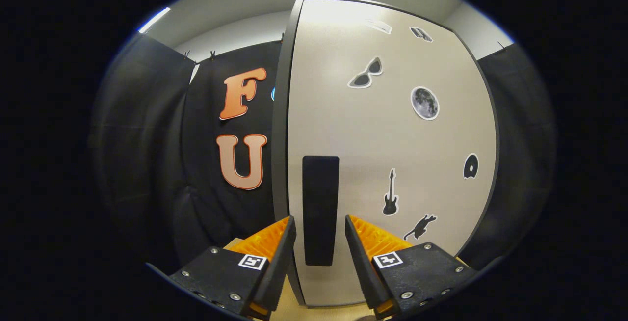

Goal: Open the shoe cabinet door, grab the shoes and put them into the shoe cabinet, then close the shoe cabinet door.

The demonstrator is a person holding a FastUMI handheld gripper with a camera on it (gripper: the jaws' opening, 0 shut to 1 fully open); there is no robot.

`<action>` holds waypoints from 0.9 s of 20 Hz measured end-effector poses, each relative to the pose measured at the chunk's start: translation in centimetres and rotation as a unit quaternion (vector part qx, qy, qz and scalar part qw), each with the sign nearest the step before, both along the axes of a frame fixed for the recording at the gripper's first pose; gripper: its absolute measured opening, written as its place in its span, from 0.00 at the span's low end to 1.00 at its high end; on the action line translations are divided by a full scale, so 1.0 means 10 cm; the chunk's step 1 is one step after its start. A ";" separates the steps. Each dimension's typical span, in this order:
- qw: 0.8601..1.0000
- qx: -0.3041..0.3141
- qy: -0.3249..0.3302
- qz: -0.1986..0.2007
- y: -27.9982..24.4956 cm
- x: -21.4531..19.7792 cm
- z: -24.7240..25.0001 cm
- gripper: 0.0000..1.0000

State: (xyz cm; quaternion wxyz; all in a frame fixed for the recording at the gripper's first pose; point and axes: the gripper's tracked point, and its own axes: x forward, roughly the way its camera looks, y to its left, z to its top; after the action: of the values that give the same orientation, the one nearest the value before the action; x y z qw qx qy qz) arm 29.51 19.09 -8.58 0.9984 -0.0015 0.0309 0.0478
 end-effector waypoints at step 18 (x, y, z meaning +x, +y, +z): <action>0.999 0.036 0.020 -0.011 -0.08 -0.27 -0.04 0.25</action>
State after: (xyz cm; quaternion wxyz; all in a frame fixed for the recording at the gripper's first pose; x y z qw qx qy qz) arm 26.80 18.28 -8.97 0.9975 0.0352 0.0488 0.0376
